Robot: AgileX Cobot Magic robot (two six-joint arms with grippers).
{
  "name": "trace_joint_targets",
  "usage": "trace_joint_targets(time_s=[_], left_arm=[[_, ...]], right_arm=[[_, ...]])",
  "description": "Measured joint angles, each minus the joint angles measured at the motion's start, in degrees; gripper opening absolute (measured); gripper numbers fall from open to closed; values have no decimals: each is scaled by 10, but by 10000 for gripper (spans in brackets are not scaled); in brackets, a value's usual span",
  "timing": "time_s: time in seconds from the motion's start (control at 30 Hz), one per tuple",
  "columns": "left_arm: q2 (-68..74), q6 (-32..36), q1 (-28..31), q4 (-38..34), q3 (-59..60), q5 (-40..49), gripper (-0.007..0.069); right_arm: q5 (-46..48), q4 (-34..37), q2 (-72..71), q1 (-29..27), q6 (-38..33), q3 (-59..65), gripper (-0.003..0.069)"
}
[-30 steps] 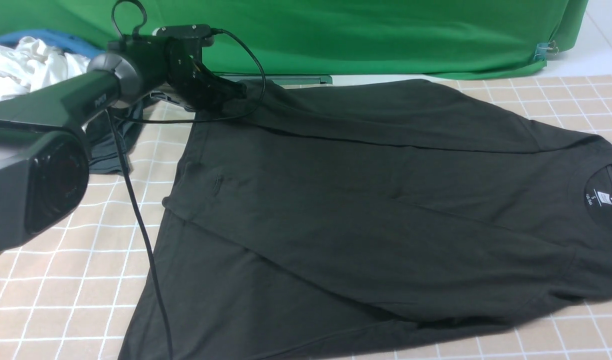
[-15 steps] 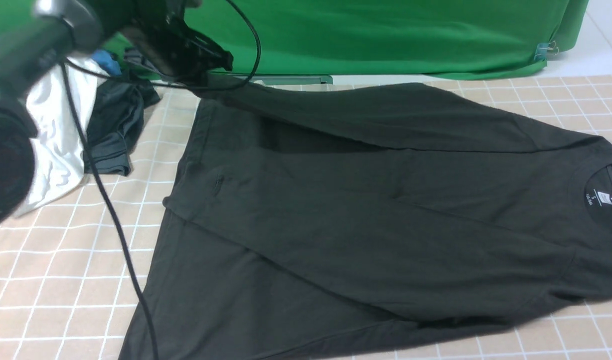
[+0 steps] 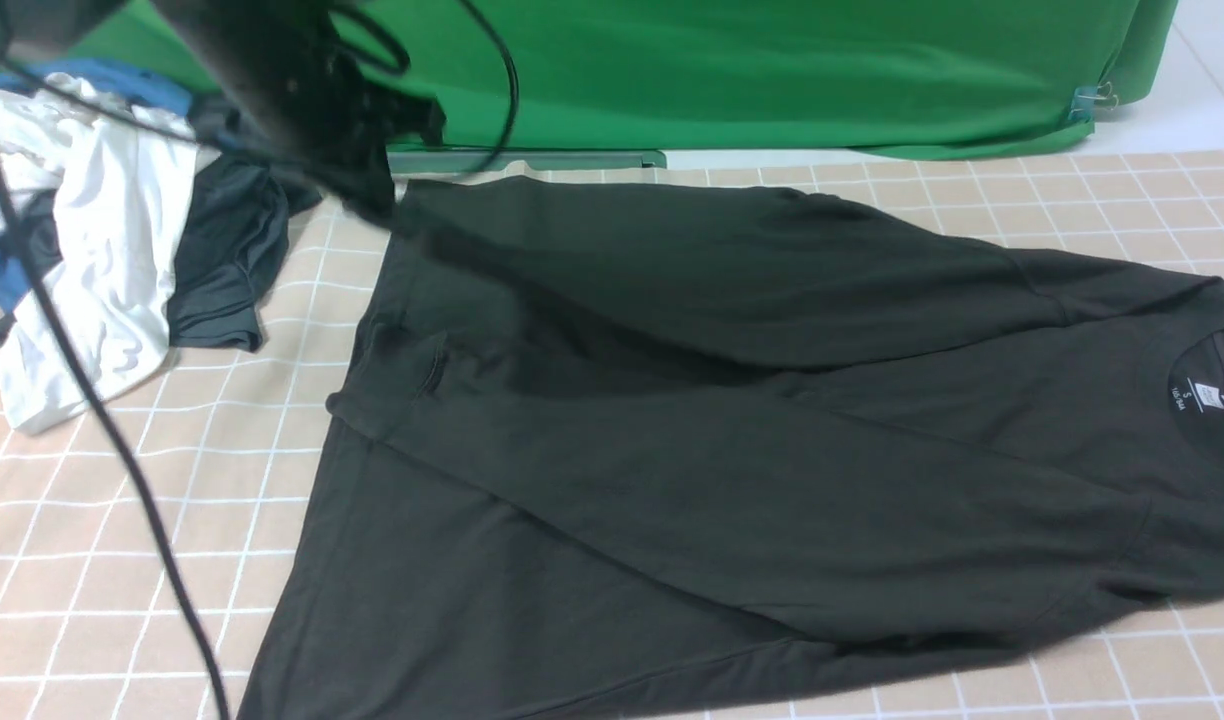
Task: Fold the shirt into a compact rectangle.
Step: 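Fold the left side of the dark shirt inward over its body with the left gripper, then grasp the near edge of the shirt at its hem and shoulder corners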
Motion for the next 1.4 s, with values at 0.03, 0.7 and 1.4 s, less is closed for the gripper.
trace_joint_targets(time_s=[0.03, 0.7, 1.4], left_arm=[[-13, -9, -5, 6, 28, -7, 36], [-100, -101, -34, 44, 287, -84, 37], [-116, -85, -54, 63, 322, 19, 356]], right_arm=[[0, 0, 0, 0, 0, 0, 71], [0, -1, 0, 0, -9, 0, 90], [103, -1, 89, 0, -15, -39, 90]])
